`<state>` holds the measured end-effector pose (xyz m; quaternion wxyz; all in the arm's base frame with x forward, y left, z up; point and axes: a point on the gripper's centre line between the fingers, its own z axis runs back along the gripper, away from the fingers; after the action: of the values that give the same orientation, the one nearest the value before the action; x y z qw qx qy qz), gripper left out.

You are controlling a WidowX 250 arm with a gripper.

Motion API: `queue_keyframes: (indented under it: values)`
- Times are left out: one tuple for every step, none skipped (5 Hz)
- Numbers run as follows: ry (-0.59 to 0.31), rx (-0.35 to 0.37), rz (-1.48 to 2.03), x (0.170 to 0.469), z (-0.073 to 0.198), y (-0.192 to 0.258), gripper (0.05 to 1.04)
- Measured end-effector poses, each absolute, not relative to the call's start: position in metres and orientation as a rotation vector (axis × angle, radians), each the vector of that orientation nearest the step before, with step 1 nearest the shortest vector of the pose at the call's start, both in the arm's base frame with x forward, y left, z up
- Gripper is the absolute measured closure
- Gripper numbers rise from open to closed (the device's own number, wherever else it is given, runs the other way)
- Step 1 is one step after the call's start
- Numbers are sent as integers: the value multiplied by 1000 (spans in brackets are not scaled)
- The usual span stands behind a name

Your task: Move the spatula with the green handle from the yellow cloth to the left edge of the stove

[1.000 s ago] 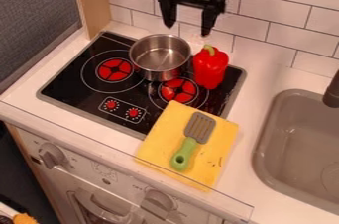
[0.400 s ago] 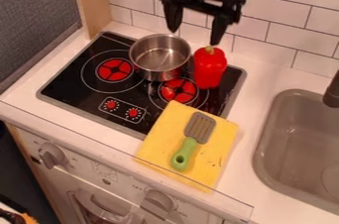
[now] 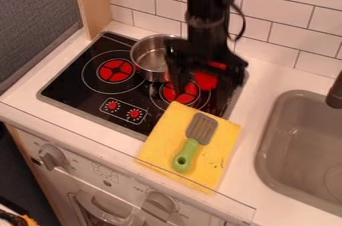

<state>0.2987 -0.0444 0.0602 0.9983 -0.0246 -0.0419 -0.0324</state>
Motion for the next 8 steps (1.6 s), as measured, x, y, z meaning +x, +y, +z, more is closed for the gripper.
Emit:
queue_keyframes:
  values:
    - [-40, -67, -98, 281, 42, -50, 83]
    - [-19, -53, -155, 267, 32, -63, 83]
    - [-19, -32, -163, 261, 27, -67, 83]
    - [-5, -5, -163, 261, 15, -70, 144]
    - [-1, 12, -155, 270, 9, -71, 419]
    - [-7, 25, -161, 277, 7, -74, 692]
    - [-4, 19, -154, 278, 9, -75, 773]
    - [-19, -16, -157, 276, 15, -79, 857]
